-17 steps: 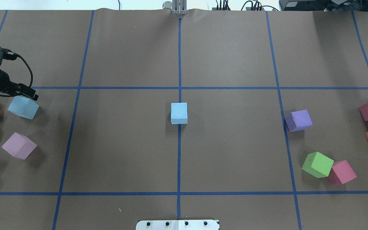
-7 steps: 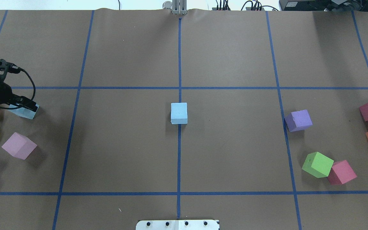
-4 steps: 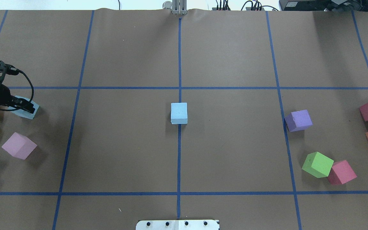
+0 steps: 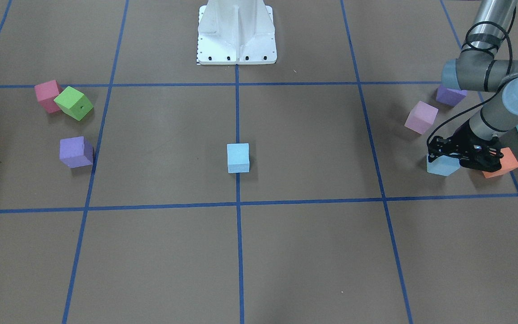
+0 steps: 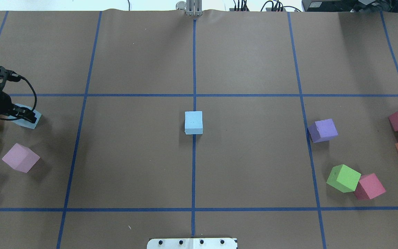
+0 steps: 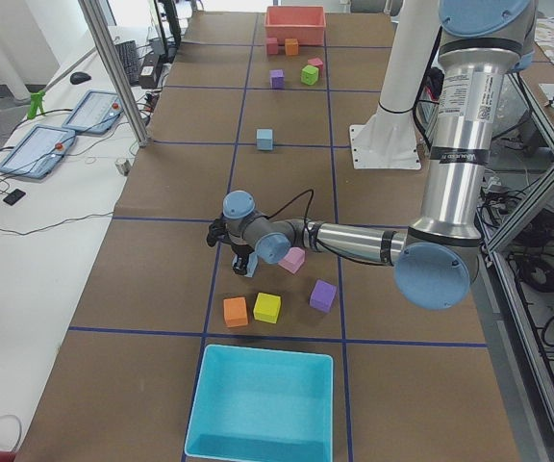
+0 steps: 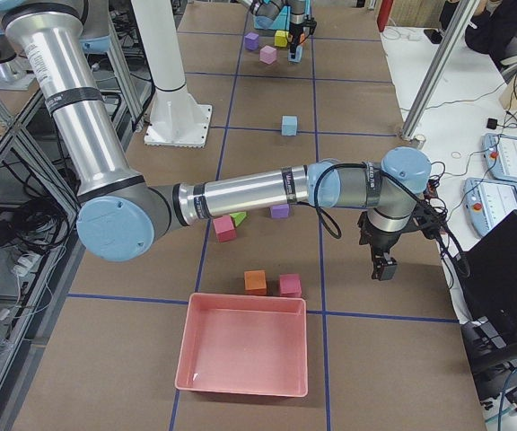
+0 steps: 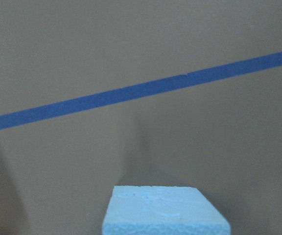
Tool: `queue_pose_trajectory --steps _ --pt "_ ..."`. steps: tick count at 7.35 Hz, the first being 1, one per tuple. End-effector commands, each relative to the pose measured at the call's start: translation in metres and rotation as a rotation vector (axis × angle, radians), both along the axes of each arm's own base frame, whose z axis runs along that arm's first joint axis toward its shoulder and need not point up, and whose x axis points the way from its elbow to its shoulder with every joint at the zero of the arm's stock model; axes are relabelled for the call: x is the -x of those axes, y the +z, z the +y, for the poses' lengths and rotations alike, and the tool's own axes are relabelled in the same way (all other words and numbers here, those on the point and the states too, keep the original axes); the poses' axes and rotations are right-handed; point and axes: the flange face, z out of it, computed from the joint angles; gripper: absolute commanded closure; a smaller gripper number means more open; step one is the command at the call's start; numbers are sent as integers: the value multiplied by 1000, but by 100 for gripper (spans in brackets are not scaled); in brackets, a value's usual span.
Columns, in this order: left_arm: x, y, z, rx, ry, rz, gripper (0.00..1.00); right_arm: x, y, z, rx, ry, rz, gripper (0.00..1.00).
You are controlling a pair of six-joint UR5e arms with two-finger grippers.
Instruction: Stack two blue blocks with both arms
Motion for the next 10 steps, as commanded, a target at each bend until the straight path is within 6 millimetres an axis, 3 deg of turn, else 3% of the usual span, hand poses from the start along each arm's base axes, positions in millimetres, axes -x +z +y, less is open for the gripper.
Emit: queue_pose_trajectory --steps 1,5,6,7,8,9,10 --pt "-1 -2 -1 -1 4 6 38 0 0 0 1 0 1 0" --pt "-4 -19 1 27 47 76 38 0 -1 0 0 1 -3 0" --pt "-18 -60 -20 39 42 80 38 0 -2 0 -1 1 -3 0" --pt "-33 -139 -46 79 35 54 38 0 -2 0 0 2 -3 0" --pt "-41 -227 -60 118 13 32 38 0 0 0 2 1 -3 0" --pt "-46 -291 -64 158 -38 44 38 0 -1 0 1 2 -3 0" --pt "-60 -321 -61 205 -90 70 38 0 -1 0 1 2 -3 0"
